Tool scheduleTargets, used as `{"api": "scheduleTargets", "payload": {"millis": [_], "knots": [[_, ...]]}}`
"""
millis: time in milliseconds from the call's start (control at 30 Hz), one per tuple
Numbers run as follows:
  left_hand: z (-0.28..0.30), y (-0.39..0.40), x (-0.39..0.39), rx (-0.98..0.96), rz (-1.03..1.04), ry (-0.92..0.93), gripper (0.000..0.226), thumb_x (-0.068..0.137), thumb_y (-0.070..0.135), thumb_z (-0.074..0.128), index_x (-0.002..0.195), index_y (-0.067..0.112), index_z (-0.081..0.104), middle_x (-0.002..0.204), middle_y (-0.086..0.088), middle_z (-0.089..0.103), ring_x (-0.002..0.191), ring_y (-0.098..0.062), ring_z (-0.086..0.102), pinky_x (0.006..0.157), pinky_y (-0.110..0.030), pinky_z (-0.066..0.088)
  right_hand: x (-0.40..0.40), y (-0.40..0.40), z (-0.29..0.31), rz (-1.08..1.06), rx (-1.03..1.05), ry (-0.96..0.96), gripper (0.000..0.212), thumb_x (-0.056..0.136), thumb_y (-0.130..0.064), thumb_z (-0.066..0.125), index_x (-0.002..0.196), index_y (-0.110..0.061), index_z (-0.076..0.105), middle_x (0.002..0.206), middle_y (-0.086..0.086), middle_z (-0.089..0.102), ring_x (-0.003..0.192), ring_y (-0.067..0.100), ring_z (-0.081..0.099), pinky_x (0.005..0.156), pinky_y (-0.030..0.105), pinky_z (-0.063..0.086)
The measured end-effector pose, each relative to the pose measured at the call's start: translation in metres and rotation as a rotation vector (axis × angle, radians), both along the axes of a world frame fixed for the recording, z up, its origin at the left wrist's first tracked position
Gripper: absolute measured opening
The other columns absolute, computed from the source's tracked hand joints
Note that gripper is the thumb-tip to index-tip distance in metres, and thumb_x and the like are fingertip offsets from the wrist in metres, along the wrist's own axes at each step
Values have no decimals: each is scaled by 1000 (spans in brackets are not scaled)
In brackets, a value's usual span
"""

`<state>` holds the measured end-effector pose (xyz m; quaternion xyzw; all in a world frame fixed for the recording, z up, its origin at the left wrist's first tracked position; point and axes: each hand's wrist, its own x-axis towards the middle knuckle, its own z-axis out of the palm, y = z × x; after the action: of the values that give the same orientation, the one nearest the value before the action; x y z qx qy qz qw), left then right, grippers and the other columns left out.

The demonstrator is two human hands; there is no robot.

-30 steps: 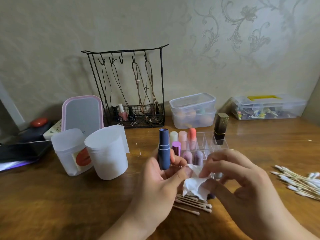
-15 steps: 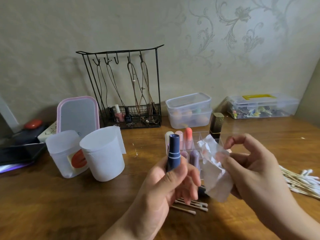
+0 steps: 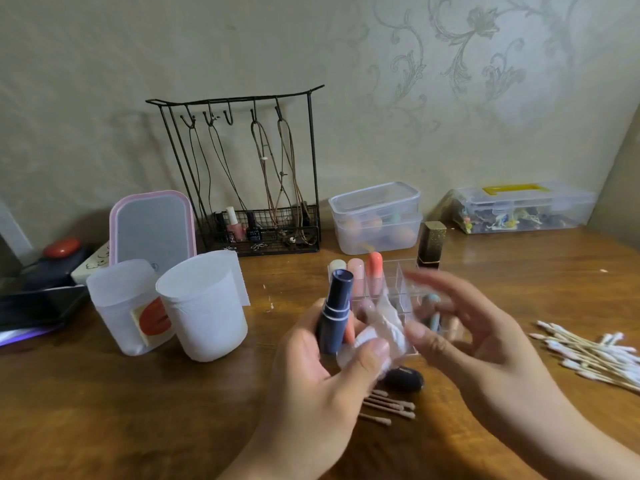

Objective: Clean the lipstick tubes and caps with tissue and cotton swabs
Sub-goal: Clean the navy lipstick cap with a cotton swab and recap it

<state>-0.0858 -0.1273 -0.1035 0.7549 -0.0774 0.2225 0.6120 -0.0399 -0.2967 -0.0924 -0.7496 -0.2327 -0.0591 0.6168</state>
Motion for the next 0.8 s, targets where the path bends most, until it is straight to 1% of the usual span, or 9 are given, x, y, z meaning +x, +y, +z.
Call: {"api": "scheduleTargets", "payload": {"millis": [67,133,200,300,367,500,600,667,800], "knots": [[2,3,2,-26,-83,-7,19,69,48,68,81,35,59,73,9,58,74,-8,58,69,-22,52,1,-4,2,159,57,8,47,82,-40,72,124,-54,57,132,-21,57,118,4,58,85,22,53],[4,4,3,-67,-166,4,17,73,41,69,80,30,58,78,7,61,80,-9,60,73,-23,52,2,-5,7,377,171,146,56,75,-48,76,129,-45,58,134,-13,60,124,5,55,90,20,52],[4,6,4,-133,-235,30,15,74,33,71,80,29,58,85,5,63,90,-13,63,82,-29,52,6,-9,9,463,164,227,63,70,-56,76,128,-36,61,129,-1,65,122,17,59,92,36,52],[4,8,5,-241,-313,50,17,74,21,73,83,24,59,91,0,65,94,-13,64,82,-26,51,10,-14,11,498,62,319,50,72,-41,79,118,-23,69,119,19,65,114,39,59,97,51,47],[8,9,5,-314,-350,74,19,75,12,74,83,24,62,88,-3,64,89,-14,64,78,-23,51,11,-17,13,511,1,347,36,73,-31,78,105,-16,72,110,22,65,100,36,62,91,43,52],[12,12,5,-391,-441,150,23,74,3,69,82,23,60,88,-9,63,87,-21,63,77,-27,53,10,-18,15,551,-4,356,18,73,-28,82,78,-18,68,88,6,67,84,12,62,73,18,50],[13,12,8,-365,-372,164,25,73,2,73,81,22,60,87,-7,64,88,-21,64,78,-27,53,9,-19,18,564,55,371,13,71,-15,77,81,-17,69,81,3,67,75,10,62,66,15,49],[9,12,11,-281,-231,132,27,74,5,77,87,20,60,85,-6,65,86,-21,66,76,-28,55,7,-17,20,545,112,384,25,70,-9,77,94,-16,72,85,9,69,78,15,66,67,18,52],[5,11,8,-80,6,-37,31,69,34,77,88,24,55,90,-2,63,87,-21,63,82,-38,56,4,-10,14,195,90,84,24,76,-27,82,97,-30,71,81,3,73,75,14,67,65,22,54]]}}
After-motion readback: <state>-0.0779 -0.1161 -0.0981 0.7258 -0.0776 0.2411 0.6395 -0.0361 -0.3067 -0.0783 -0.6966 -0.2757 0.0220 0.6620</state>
